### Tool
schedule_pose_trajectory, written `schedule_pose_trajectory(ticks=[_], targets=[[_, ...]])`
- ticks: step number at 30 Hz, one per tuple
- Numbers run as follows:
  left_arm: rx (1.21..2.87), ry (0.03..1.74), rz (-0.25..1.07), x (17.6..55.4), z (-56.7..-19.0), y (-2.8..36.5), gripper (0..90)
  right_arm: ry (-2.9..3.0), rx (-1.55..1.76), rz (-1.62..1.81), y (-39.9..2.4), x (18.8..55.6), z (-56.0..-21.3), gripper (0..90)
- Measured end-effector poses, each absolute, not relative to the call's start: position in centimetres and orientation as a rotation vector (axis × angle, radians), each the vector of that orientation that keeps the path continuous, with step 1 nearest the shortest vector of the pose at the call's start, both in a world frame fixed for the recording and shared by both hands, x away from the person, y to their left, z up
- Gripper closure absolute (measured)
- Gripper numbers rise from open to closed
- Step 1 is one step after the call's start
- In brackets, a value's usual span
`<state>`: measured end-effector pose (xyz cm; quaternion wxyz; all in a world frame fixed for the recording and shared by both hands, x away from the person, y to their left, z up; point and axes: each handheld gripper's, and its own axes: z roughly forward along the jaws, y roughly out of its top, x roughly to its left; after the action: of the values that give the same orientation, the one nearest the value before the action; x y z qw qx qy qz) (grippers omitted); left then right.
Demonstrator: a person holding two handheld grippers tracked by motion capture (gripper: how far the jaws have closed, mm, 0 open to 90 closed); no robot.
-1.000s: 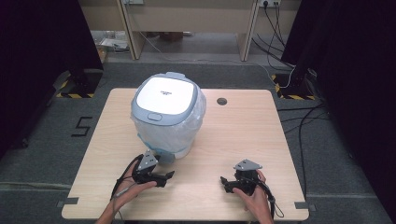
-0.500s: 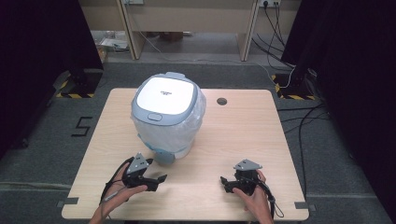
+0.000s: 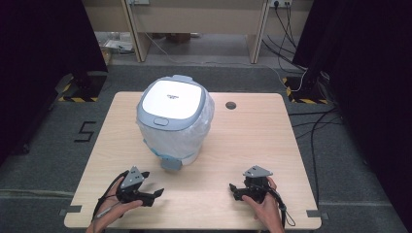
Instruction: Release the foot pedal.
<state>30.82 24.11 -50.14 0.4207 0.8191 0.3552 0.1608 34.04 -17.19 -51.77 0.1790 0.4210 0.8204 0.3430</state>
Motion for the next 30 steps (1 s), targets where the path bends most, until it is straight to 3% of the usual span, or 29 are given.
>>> schedule_pose_trajectory(ticks=[18,30], targets=[[2.141,0.946,0.421,29.5,-52.2,26.4,14.8,2.317,1.188,0.970,-17.2,34.1,-51.8,11.2],[2.114,0.970,0.408,27.9,-52.5,26.8,14.2,2.317,1.193,0.969,-17.2,34.0,-51.8,11.1]])
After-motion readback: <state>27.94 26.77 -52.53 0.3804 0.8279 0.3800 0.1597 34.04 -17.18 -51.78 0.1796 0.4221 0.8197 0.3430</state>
